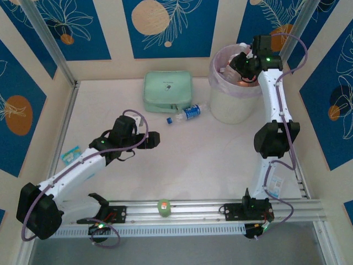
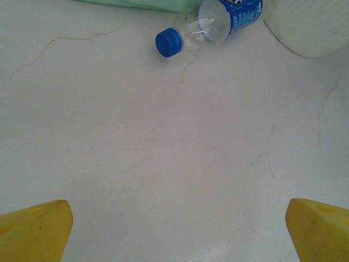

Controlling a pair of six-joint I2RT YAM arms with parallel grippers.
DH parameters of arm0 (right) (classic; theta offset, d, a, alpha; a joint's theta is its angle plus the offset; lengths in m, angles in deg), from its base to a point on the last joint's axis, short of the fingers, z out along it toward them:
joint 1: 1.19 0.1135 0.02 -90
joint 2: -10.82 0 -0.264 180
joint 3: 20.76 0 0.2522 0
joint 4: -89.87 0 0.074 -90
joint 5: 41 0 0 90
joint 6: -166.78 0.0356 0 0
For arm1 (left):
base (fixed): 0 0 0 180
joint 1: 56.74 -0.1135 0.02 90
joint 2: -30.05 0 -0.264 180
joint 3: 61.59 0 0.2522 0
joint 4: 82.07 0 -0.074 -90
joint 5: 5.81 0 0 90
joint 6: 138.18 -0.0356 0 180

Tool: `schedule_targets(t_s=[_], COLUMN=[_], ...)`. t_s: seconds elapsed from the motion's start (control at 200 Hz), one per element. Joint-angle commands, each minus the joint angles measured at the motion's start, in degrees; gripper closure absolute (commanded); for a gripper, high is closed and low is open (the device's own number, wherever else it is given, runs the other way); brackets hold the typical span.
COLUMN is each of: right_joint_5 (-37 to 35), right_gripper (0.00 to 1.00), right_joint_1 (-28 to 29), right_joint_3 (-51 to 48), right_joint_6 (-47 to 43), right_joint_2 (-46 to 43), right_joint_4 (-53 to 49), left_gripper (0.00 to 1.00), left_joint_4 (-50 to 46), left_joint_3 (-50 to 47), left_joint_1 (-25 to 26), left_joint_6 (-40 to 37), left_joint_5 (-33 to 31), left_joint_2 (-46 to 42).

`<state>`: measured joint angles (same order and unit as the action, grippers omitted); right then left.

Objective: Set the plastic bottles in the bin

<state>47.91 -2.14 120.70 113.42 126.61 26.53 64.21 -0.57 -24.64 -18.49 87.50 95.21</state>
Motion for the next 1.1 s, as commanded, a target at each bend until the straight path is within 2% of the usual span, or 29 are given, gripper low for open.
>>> schedule_targets(t_s=[0.0, 0.12, 0.305, 0.485, 0.54, 0.615, 0.775, 0.886, 1.001, 1.096], right_joint_5=[4.8, 5.0, 0.9, -4.7, -5.2, -4.3, -5.3, -6.7, -8.8, -10.9], right_gripper=[0.62, 0.44, 0.13, 0.06, 0.10, 0.19, 0.52, 0.57, 0.70, 0.73], right_joint_1=[-0.6, -0.5, -0.2, -0.4, -0.5, -0.3, 1.4, 2.2, 2.4, 2.4], right_joint_3=[-4.9, -4.3, 4.3, 10.8, 11.5, 11.8, 13.9, 21.0, 27.3, 27.0], right_joint_6=[5.6, 4.5, -0.4, -7.4, -8.7, -10.3, -14.1, -15.6, -16.8, -17.2], right_joint_2=[-1.6, -1.8, -3.6, -4.9, -4.9, -4.4, -0.4, 5.8, 11.7, 13.3], right_joint_4=[-0.4, -1.3, -7.7, -12.3, -12.1, -11.0, -6.1, -6.8, -9.6, -12.6], left_gripper=[0.00, 0.00, 0.00, 0.00, 0.00, 0.00, 0.00, 0.00, 0.00, 0.00], left_joint_4=[-0.7, -1.4, -0.1, 0.8, 1.3, 1.8, 1.6, 1.3, 0.7, 0.4], left_joint_3=[-0.5, -1.0, -1.1, -0.5, -0.3, 0.0, 0.4, 0.0, -0.1, 0.0], left_joint_1=[-0.3, -0.3, -0.3, -0.3, -0.3, -0.3, -0.3, -0.3, -0.3, -0.3], left_joint_6=[0.0, -0.4, -0.2, -0.1, -0.1, 0.0, 0.1, 0.3, 0.4, 0.1], left_joint_5=[-0.2, -1.2, -0.7, 0.5, 0.9, 1.5, 2.0, 1.6, 1.0, 0.6], left_joint_2=[0.3, -0.5, 0.0, 1.8, 2.3, 2.7, 2.9, 2.0, 1.3, 1.1])
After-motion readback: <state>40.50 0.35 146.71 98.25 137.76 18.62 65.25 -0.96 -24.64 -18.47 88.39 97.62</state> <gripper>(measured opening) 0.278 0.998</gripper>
